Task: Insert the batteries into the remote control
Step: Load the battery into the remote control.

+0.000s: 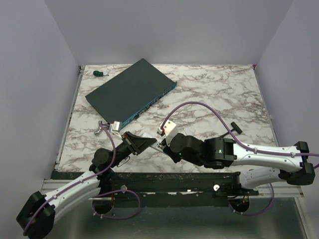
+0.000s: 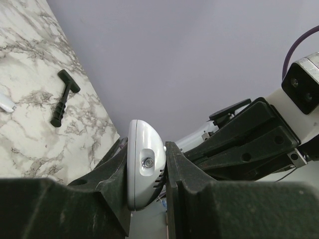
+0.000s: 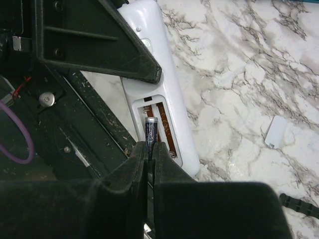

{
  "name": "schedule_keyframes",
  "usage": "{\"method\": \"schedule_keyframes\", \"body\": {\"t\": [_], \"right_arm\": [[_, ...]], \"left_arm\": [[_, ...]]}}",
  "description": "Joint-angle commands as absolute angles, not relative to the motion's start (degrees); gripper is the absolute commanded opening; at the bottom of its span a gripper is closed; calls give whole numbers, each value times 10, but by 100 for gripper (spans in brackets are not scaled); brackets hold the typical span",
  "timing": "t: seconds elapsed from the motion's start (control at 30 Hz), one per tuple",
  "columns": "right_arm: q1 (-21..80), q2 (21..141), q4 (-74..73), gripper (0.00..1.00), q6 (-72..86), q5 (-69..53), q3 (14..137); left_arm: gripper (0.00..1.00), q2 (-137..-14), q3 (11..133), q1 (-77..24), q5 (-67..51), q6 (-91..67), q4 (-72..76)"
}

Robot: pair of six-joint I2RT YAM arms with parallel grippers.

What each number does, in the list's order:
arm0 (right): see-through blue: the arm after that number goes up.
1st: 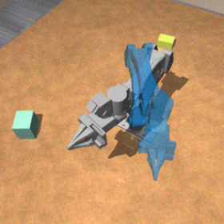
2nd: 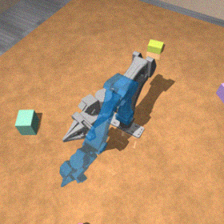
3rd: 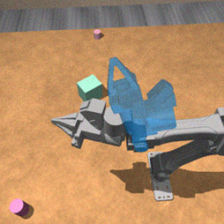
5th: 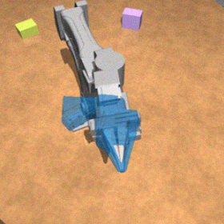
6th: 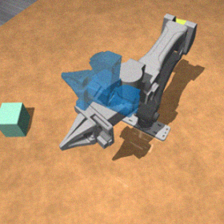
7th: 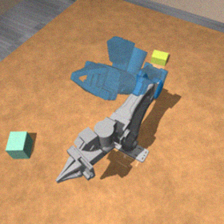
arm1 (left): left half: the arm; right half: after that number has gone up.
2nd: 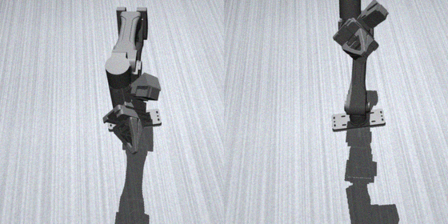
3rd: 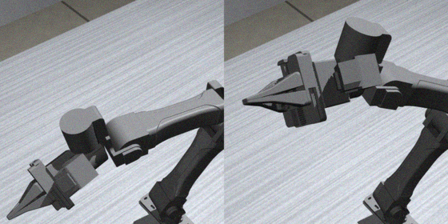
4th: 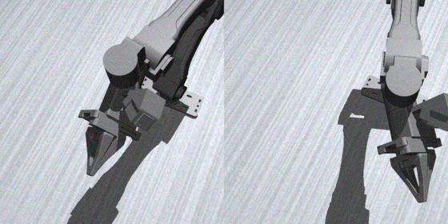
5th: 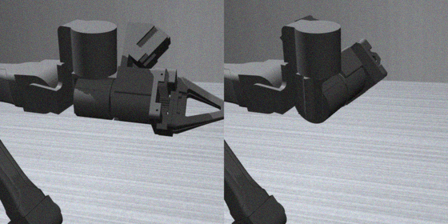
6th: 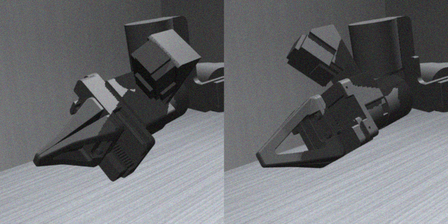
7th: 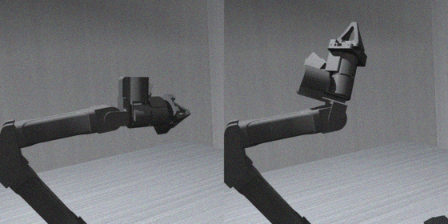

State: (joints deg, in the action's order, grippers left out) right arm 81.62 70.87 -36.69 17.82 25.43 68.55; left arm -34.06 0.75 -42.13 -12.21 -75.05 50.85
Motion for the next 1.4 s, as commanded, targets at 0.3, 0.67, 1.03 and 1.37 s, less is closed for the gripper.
{"method": "schedule_keyframes", "body": {"t": [0.3, 0.67, 1.03, 1.37], "right_arm": [[807, 718, -363, 9, 163, 229, 678], [805, 724, -356, 11, 156, 237, 674], [800, 730, -347, 15, 151, 228, 666], [799, 722, -351, 18, 152, 227, 659]], "left_arm": [[0, -336, -4, -425, -120, -744, 531], [0, -334, -3, -425, -122, -744, 533], [0, -335, -3, -425, -123, -745, 536], [0, -336, -4, -424, -120, -745, 537]]}}
